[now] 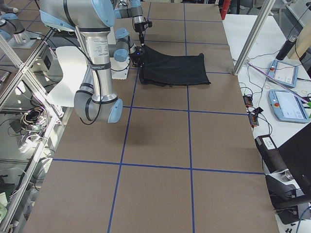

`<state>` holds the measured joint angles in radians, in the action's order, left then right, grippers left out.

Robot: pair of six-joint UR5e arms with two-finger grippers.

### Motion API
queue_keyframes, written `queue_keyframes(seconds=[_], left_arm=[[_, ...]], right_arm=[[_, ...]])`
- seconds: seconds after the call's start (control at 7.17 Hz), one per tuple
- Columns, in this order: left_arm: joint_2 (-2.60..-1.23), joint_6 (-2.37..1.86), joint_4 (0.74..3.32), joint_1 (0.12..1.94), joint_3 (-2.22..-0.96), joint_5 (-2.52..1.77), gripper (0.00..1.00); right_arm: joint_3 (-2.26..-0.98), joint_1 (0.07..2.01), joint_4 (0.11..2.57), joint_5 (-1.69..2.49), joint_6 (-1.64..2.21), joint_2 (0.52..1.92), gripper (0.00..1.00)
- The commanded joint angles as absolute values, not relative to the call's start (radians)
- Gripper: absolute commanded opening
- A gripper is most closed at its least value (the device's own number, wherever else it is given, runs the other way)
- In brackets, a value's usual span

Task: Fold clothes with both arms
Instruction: 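Grasp the shirt's near corners with both grippers, then lift the near edge with both grippers and fold it away from the robot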

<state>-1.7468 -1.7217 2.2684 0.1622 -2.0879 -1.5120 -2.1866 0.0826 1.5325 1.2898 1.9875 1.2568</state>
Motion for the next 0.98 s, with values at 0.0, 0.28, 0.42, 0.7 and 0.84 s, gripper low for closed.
queue_keyframes(seconds=[0.0, 0.28, 0.42, 0.7, 0.84], left_arm=[[-1.753, -1.71, 2.24, 0.178, -2.091, -1.582, 0.0], [-1.773, -1.633, 2.195, 0.254, -2.091, -1.606, 0.0], [-1.788, -1.623, 2.189, 0.299, -2.082, -1.608, 0.0], [-1.9, -1.556, 2.011, 0.404, -2.077, -1.637, 0.0], [-1.922, -1.533, 1.976, 0.455, -2.06, -1.64, 0.0]], right_arm=[[-2.224, 0.093, 1.559, 1.296, 1.98, 1.246, 0.0], [-2.192, 0.142, 1.566, 1.308, 1.974, 1.204, 0.0], [-2.156, 0.191, 1.566, 1.31, 1.967, 1.169, 0.0], [-2.1, 0.292, 1.566, 1.333, 1.921, 1.114, 0.0], [-2.082, 0.336, 1.568, 1.351, 1.899, 1.088, 0.0]])
